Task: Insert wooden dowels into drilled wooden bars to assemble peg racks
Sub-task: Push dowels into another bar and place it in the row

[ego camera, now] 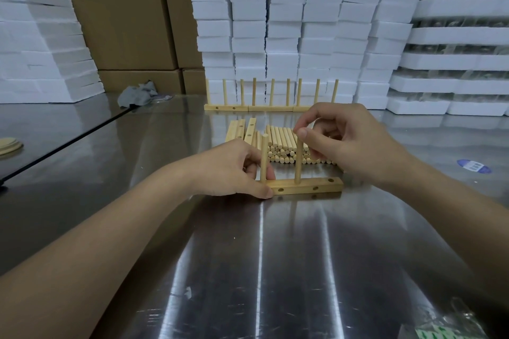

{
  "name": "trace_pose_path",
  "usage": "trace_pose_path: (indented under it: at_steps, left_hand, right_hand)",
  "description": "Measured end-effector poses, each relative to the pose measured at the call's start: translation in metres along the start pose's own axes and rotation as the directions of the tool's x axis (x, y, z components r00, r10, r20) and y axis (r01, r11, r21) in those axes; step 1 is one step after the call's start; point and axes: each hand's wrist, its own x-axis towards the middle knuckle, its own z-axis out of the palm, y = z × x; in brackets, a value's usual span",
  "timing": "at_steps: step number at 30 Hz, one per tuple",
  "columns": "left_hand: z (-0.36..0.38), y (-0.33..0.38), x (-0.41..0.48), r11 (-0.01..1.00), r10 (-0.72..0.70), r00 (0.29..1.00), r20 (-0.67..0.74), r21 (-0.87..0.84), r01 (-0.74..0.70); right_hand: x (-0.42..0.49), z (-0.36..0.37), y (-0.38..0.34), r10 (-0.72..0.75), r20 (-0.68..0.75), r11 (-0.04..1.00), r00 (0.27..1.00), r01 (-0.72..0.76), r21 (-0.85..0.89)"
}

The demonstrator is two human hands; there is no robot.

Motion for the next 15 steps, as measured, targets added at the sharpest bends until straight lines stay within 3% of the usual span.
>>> trace_pose_path:
  at_steps: [9, 12, 15]
  left_hand:
    - [0.001, 0.003, 0.0, 1.0, 0.003, 1.0, -0.004, 0.001, -0.003]
    - [-0.014, 0.009, -0.009, 0.999, -0.022, 0.996, 0.088, 0.031, 0.02]
    - [-0.04, 0.009, -0.019, 0.994, -0.036, 0.999, 0.028, -0.104, 0.039]
  right_hand:
    - [0.0, 0.0, -0.003, 0.027, 0.0, 1.0, 1.0, -0.027, 0.002]
    - [0.0, -0.002, -0.005, 0.023, -0.013, 1.0, 1.0, -0.023, -0.01]
    - [-0.002, -0.003, -0.006, 0.017, -0.014, 1.0, 1.0, -0.017, -0.014]
